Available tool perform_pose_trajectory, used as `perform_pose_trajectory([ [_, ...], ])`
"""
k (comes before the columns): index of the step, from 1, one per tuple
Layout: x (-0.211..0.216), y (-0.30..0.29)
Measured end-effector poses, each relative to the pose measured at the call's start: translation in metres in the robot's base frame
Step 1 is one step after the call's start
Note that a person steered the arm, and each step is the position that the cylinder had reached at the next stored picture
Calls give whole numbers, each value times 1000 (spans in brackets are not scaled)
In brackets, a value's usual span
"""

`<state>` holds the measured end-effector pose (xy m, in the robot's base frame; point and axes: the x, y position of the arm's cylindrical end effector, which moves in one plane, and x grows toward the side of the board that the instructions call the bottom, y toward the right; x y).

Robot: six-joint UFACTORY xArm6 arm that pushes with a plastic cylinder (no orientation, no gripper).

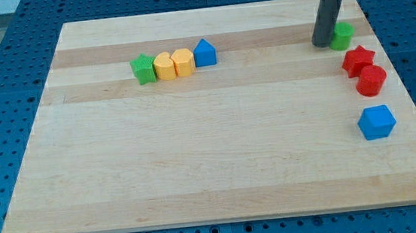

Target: Push the yellow hexagon top left to the blue triangle

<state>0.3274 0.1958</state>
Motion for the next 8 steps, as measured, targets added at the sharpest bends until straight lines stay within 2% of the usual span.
perform_pose_trajectory([
  [1,0,2],
  [4,76,-152],
  [5,76,-153],
  [6,77,-213],
  [7,78,-229],
  [8,58,-242],
])
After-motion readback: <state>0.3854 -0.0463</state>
